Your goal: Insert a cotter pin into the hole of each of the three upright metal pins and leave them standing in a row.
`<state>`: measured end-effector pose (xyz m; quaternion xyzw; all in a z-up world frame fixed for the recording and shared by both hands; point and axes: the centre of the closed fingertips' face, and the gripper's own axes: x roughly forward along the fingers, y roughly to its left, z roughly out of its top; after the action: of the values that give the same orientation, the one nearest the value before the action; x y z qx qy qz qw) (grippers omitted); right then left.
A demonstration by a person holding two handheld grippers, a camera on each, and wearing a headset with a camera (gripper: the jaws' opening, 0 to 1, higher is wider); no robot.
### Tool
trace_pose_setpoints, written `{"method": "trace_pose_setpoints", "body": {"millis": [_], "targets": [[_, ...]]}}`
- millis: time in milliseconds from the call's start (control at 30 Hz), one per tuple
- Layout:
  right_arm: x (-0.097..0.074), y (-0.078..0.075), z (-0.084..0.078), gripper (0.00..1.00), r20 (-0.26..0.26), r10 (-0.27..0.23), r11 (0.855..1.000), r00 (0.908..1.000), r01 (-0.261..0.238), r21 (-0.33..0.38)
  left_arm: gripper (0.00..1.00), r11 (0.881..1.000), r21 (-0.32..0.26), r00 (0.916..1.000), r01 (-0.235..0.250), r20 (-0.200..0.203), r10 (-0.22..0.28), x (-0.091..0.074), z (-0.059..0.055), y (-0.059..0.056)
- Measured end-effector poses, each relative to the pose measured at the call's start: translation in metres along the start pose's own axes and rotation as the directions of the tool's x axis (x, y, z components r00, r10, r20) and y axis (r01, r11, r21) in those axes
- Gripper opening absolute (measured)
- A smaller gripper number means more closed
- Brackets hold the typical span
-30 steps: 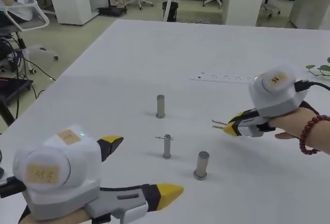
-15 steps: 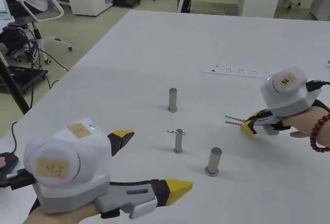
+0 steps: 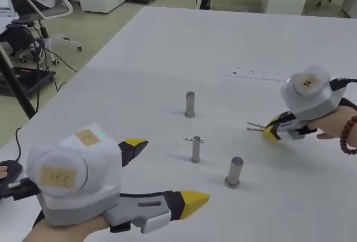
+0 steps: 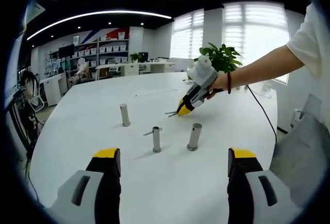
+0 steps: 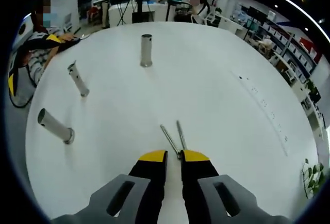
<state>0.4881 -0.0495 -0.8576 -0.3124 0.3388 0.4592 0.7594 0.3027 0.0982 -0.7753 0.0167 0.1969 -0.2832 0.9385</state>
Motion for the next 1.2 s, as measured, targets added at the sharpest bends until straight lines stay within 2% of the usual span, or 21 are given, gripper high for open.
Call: {"method": "trace_pose_setpoints", "body": {"millis": [333, 433, 667, 933, 1033, 1200], "targets": [[0.003, -0.001, 0.002, 0.12, -0.031, 0.036, 0.999, 0.9989, -0.037, -0.019, 0.84, 1.000, 0.004, 0.9999, 0.003, -0.011, -0.003, 0.000, -0.002, 0.000], [0.003, 0.002, 0.001, 0.09, -0.050, 0.070, 0.998, 0.9963, -0.070, -0.004, 0.84, 1.000, 0.003, 0.9999, 0.004, -0.011, -0.004, 0.000, -0.002, 0.000], [0.004, 0.004, 0.000, 0.06, -0.100, 0.104, 0.995, 0.9895, -0.103, 0.017, 0.84, 1.000, 0.007, 0.9998, 0.011, -0.018, -0.011, 0.001, -0.003, -0.002], [0.004, 0.008, -0.002, 0.04, -0.152, 0.099, 0.994, 0.9834, -0.106, -0.040, 0.83, 1.000, 0.006, 0.9995, 0.019, -0.026, -0.019, 0.001, -0.004, -0.004], [0.003, 0.010, -0.002, 0.03, -0.161, 0.080, 0.991, 0.9837, -0.097, -0.097, 0.82, 1.000, 0.004, 0.9993, 0.025, -0.029, -0.024, 0.002, -0.004, -0.005], [0.003, 0.010, -0.001, 0.02, -0.160, 0.079, 0.989, 0.9839, -0.098, -0.111, 0.81, 0.999, 0.011, 0.9989, 0.030, -0.035, -0.030, 0.002, -0.003, -0.007]]}}
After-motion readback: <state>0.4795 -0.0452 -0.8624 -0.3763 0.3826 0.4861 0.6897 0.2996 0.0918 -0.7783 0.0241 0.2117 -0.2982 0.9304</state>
